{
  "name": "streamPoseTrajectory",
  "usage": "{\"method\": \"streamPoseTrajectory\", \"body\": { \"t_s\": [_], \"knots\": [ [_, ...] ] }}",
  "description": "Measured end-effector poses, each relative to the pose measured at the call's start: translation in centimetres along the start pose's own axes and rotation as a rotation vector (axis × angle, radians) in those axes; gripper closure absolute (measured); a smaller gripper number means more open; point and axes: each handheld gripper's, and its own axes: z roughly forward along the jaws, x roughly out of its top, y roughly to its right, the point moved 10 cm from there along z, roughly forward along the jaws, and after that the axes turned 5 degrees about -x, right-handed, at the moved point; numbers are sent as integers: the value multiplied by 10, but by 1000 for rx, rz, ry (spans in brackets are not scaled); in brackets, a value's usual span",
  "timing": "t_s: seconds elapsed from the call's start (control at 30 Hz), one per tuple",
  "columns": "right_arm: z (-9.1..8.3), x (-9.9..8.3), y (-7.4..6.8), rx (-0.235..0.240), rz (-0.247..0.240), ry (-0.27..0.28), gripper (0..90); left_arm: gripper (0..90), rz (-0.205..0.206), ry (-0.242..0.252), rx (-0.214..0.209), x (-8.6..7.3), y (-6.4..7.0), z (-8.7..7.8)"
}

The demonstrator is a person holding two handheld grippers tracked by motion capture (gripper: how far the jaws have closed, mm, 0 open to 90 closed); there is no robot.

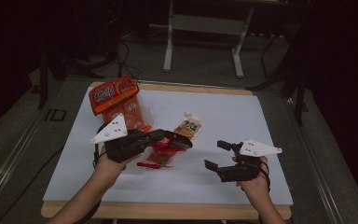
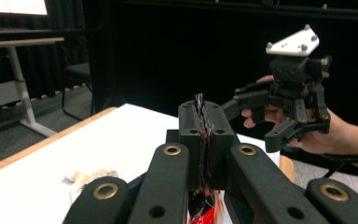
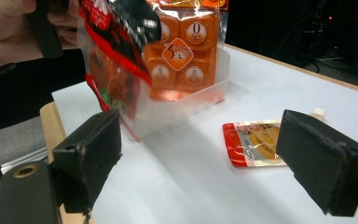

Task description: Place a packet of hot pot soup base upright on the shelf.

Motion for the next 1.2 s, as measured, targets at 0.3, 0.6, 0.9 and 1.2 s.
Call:
{"method": "streamPoseTrajectory", "body": {
  "t_s": [0.3, 0.6, 0.9, 1.2],
  "knots": [
    [-1, 0, 2, 9, 14, 4, 141, 889, 32, 42, 58, 5, -22, -27],
    [-1, -3, 4, 17, 30, -2, 142, 887, 35, 58, 109, -2, -45, -53],
    [3, -7, 3, 24, 37, -13, 142, 887, 17, 41, 127, -17, -61, -61],
    [3, -11, 6, 22, 49, -18, 143, 885, 21, 30, 123, -27, -71, -61]
  ]
}}
